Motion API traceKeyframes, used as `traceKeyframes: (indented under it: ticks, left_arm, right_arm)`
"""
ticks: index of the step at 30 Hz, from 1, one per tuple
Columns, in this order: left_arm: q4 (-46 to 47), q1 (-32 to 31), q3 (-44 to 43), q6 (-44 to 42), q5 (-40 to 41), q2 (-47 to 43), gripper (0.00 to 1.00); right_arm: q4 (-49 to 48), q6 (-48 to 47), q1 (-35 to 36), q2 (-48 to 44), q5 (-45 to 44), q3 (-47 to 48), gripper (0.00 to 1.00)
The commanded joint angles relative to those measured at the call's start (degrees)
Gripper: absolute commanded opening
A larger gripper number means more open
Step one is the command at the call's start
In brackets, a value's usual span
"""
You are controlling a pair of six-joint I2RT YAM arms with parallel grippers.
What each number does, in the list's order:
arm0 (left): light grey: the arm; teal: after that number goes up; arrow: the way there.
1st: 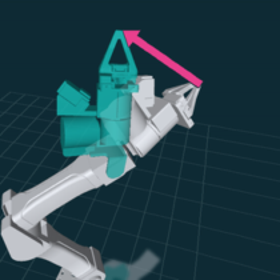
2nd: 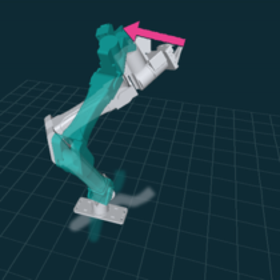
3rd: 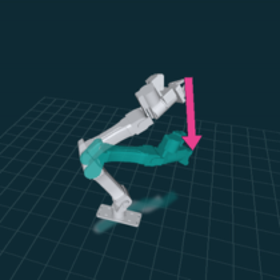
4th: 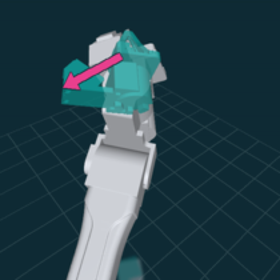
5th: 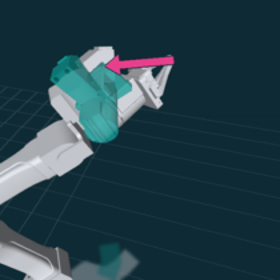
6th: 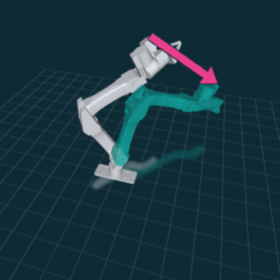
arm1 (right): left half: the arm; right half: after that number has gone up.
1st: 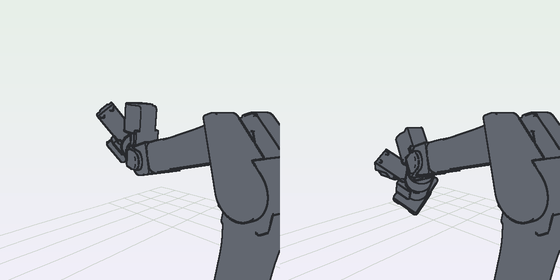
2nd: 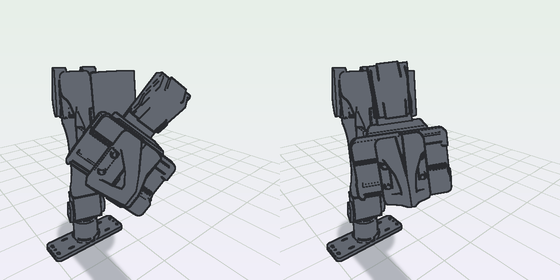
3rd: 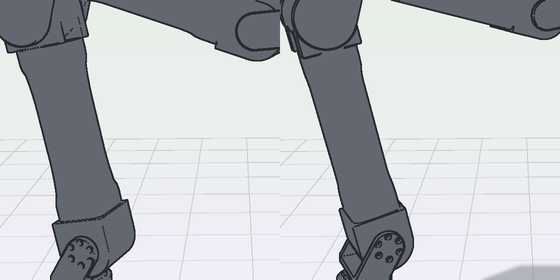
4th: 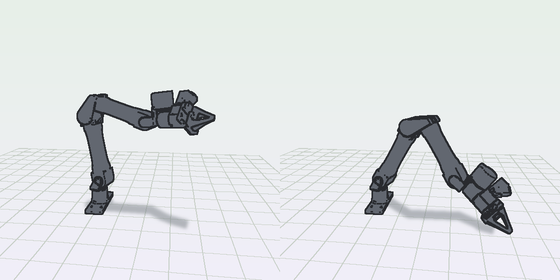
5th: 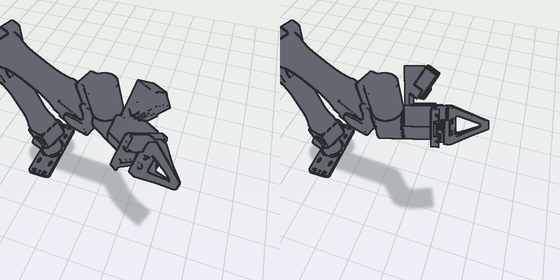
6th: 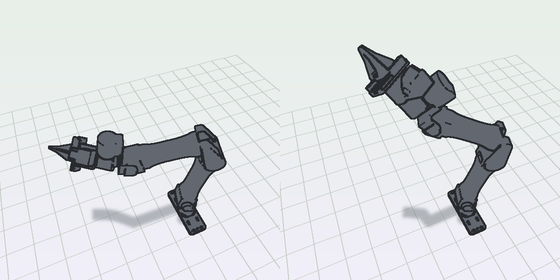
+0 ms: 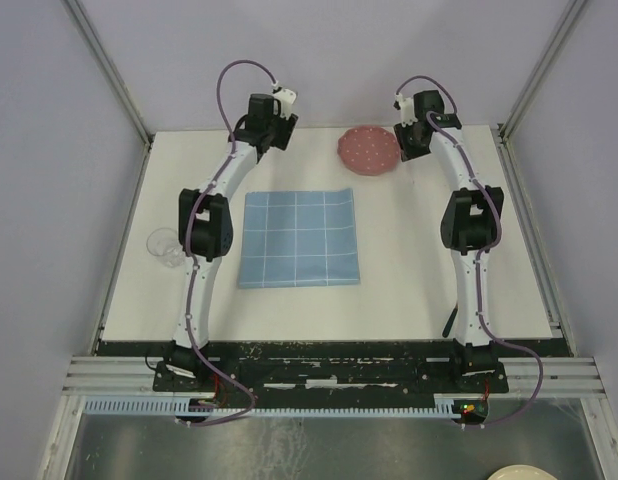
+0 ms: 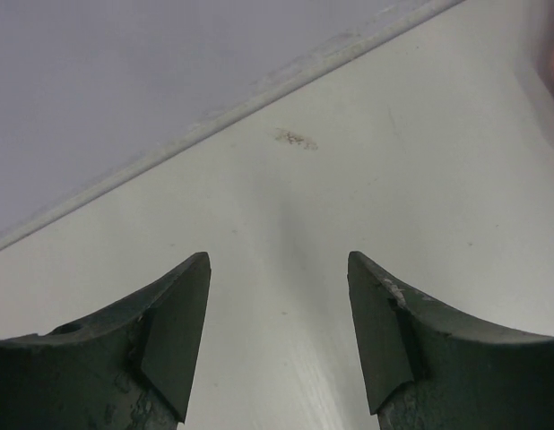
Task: Set the dinner table for one person
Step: Pick up the plate at the center of the board.
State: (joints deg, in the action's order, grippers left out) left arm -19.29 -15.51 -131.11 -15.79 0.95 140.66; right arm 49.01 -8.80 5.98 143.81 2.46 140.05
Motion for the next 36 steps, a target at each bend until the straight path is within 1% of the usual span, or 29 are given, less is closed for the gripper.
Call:
traceKeyframes:
  ticks: [1,6,10,14,24,36]
  left_arm:
    - [9.4,-3.8,-5.1,0.2,-1.0,5.1,0.72]
    - [18.0,-6.7,-4.7,2.0,-2.9,8.1,0.75]
    - [22.2,-8.8,-5.0,4.5,-3.2,9.8,0.75]
    - [25.7,-10.2,-5.0,7.2,-5.6,11.1,0.75]
    - [28.3,-11.9,-5.0,11.7,-6.0,14.3,0.76]
    - [32.4,-12.2,-5.1,16.1,-5.6,18.0,0.75]
  right_arm:
    - [-5.9,1.3,0.3,2.3,-1.1,2.6,0.43]
    - [-9.5,2.3,0.3,3.0,-1.7,2.8,0.42]
    - [-10.4,2.7,0.3,4.6,-0.8,2.8,0.41]
    - [-10.0,4.0,0.3,5.3,0.4,2.6,0.41]
    - [-11.4,6.0,0.3,5.2,0.7,1.4,0.42]
    - [-11.6,7.1,0.3,5.9,0.8,1.7,0.41]
